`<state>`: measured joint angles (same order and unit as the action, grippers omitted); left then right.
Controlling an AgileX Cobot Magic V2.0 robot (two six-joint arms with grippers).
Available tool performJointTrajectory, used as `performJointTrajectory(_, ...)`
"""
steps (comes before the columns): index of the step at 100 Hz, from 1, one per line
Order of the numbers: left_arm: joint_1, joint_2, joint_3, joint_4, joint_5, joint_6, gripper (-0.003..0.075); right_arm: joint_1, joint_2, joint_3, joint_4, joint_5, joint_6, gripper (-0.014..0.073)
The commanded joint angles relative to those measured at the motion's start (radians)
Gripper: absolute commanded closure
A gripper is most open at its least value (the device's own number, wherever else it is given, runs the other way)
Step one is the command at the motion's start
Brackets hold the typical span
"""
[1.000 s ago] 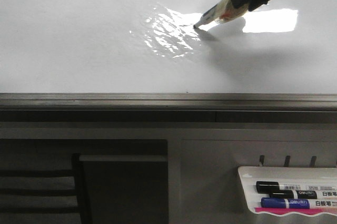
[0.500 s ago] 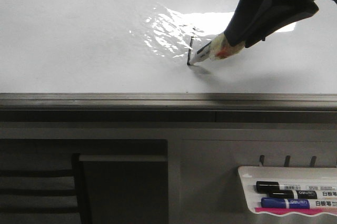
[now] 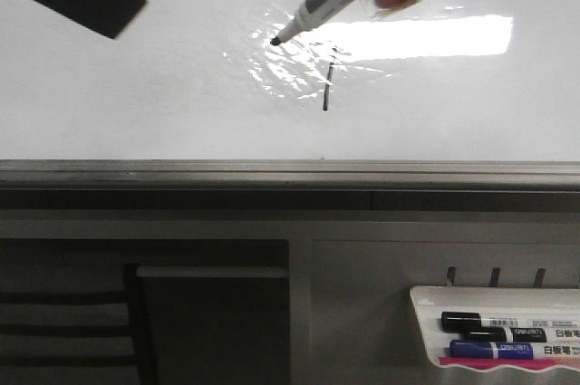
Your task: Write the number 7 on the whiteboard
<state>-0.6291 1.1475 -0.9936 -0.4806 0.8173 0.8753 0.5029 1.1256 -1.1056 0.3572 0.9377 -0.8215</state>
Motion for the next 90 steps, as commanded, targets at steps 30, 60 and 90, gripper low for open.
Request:
performJointTrajectory(30,-0.256,0.139,-0.080,-0.031,-0.347,0.089,0.0352,0.004,-0.041,-0.034,0.010,-0.032,-0.185,0.0647)
performJointTrajectory(60,-0.271,0.165,-0.103,-0.031,-0.364,0.089,0.0353,0.004,-0.041,-0.034,0.010,-0.029,-0.185,0.0647)
performJointTrajectory(90,-0.271,0.165,-0.103,-0.031,-0.364,0.089,0.0546,0.004,-0.041,-0.034,0.017,-0.030,-0.183,0.0647)
